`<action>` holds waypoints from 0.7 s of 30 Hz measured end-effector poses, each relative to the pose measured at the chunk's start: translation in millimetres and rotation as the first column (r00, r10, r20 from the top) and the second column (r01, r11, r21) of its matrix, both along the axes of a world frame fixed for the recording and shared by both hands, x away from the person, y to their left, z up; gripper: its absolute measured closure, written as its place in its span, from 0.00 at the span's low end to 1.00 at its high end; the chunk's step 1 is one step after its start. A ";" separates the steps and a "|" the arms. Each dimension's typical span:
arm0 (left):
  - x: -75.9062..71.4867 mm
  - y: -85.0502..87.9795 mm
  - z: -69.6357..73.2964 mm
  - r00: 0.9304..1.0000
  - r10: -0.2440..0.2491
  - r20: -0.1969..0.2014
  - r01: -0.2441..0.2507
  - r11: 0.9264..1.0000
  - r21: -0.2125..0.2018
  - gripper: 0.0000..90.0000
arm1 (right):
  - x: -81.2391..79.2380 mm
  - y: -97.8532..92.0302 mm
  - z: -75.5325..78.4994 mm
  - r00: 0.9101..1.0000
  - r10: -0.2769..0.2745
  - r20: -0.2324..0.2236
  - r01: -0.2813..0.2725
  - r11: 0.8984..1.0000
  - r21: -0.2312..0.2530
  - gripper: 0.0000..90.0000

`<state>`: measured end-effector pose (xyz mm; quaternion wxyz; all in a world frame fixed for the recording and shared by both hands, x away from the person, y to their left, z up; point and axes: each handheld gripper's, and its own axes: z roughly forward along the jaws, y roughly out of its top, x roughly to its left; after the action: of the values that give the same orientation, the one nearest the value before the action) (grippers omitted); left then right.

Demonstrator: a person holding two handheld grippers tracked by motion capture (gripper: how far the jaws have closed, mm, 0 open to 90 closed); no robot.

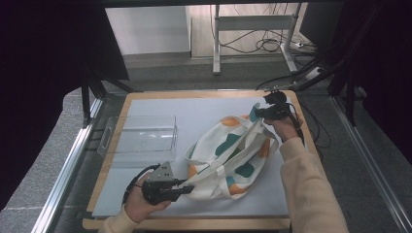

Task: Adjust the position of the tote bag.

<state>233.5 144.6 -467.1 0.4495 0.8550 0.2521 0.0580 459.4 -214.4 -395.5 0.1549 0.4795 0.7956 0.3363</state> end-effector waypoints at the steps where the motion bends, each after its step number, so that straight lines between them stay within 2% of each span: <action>1: 0.0 0.0 0.0 1.000 0.000 0.000 0.000 1.000 0.000 0.85 | -3.1 -0.4 2.4 1.000 0.001 0.009 -0.001 1.000 -0.001 0.94; 4: 2.1 7.6 1.8 1.000 0.022 0.008 -0.022 1.000 0.002 0.85 | -11.3 -3.7 6.6 1.000 0.002 0.026 -0.003 1.000 0.008 0.94; 6: 2.9 9.3 2.8 1.000 0.028 0.012 -0.028 1.000 0.007 0.85 | -15.4 -6.6 8.2 1.000 -0.004 0.022 0.003 1.000 0.012 0.94; 9: 8.1 15.0 7.7 0.998 0.059 0.020 -0.059 0.998 0.030 0.85 | -21.9 -8.9 11.9 1.000 -0.015 0.020 0.015 1.000 0.020 0.94; 14: 18.1 25.1 9.1 0.996 0.091 0.017 -0.091 0.996 0.025 0.85 | -34.5 -15.9 13.4 0.999 -0.016 0.043 0.014 0.999 0.042 0.94; 21: 29.5 32.8 15.6 0.996 0.090 0.028 -0.091 0.996 0.027 0.85 | -51.8 -27.5 8.8 0.997 -0.025 0.070 0.020 0.997 0.074 0.94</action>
<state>263.0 177.4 -451.4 0.4375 0.8482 0.2837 0.0930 407.6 -242.0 -386.7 0.1691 0.4814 0.7714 0.3803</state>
